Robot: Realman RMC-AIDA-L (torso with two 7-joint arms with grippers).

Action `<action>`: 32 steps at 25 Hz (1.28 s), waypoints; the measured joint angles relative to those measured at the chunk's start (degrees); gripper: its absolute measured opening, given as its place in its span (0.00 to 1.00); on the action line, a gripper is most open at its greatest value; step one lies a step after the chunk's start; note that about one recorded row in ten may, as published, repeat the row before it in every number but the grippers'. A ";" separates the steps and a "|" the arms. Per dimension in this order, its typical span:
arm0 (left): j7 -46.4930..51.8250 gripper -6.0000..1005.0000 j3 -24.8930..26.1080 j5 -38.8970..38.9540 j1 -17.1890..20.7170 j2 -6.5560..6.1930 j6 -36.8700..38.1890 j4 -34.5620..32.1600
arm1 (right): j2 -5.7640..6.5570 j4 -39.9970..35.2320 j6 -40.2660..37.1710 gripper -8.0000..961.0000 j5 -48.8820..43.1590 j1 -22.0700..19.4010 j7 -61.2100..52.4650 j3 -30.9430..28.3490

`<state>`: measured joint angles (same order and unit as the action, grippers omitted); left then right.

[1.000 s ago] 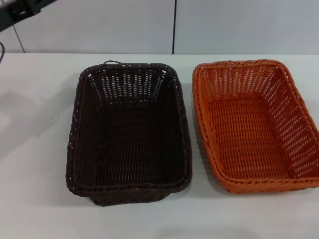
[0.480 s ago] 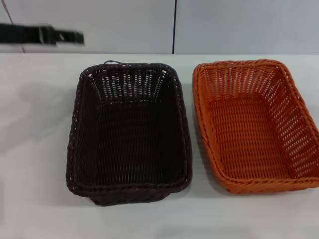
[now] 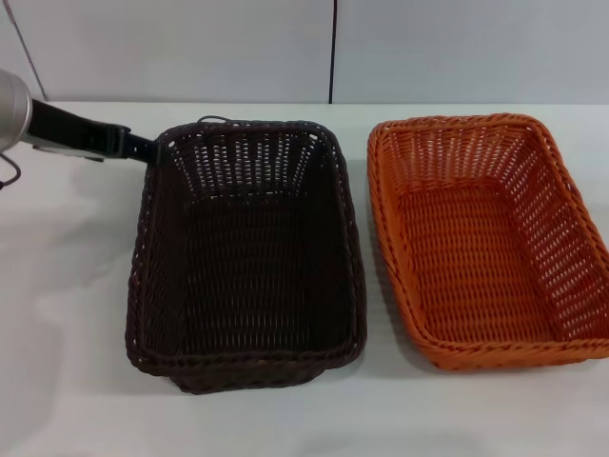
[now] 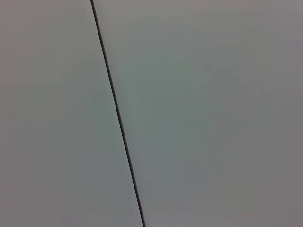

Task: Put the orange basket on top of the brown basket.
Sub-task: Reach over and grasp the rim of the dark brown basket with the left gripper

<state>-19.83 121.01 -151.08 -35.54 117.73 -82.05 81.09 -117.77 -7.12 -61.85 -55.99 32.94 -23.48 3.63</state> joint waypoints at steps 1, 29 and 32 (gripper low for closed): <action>0.00 0.86 0.00 0.00 0.00 0.00 0.00 0.00 | 0.00 0.00 0.00 0.65 0.00 0.00 0.00 0.00; 1.37 0.72 -6.71 -0.85 0.12 0.29 3.54 -13.87 | -0.32 0.54 -0.02 0.65 0.00 0.42 0.02 -0.65; 1.18 0.70 -6.83 -0.79 0.44 0.30 3.51 -13.38 | -0.34 0.60 0.31 0.64 0.00 0.44 0.02 -0.65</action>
<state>-18.65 114.18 -151.87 -35.10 118.03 -78.55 67.71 -118.10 -6.51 -61.54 -55.99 33.37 -23.46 2.98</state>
